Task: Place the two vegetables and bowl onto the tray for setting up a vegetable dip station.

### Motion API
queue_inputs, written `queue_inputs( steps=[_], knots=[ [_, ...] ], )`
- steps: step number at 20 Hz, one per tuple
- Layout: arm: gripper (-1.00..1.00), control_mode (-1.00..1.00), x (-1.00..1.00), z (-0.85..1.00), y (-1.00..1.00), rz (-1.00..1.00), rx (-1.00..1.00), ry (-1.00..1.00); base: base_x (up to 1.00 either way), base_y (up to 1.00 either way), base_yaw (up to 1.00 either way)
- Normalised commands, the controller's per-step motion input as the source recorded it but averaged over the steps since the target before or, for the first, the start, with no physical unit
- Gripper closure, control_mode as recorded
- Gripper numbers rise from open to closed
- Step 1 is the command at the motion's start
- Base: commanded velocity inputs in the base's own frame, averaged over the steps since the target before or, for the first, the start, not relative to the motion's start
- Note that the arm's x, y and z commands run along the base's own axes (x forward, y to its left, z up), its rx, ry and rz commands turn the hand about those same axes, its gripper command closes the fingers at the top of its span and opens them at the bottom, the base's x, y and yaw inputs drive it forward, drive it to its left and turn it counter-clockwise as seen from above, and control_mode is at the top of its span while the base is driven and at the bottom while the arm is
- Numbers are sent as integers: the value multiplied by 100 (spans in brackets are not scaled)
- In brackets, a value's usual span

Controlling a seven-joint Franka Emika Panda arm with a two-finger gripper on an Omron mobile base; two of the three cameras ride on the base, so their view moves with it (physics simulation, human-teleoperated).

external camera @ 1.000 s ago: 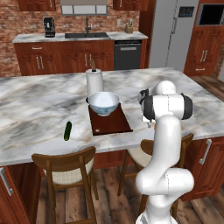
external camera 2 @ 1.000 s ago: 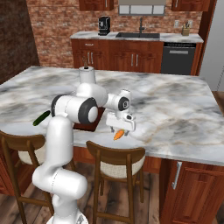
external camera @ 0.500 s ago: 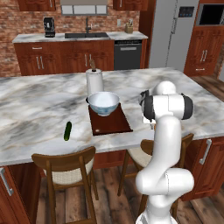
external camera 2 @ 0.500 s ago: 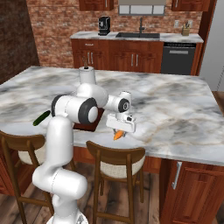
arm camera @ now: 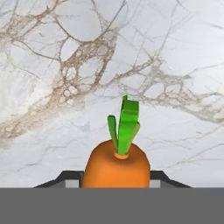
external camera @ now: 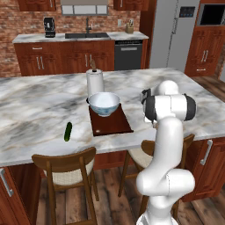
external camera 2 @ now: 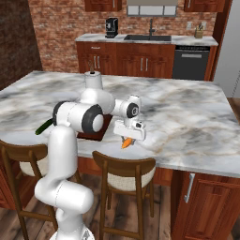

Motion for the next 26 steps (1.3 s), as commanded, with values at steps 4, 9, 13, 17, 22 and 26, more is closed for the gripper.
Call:
queue_inputs(
  steps=[4,9,13,17,22,26],
  knots=[
    [100,-100,-14,49,8,-8,-9,0,0,0,0],
    [100,-100,-12,41,20,-19,-10,0,0,0,0],
    [100,-100,-13,28,22,-28,-4,0,0,0,0],
    [100,-100,-12,19,27,-33,0,0,0,0,0],
    [100,-100,-5,13,31,-38,-6,0,0,0,0],
    [100,-100,-1,4,35,-40,-9,0,0,0,0]
  ],
)
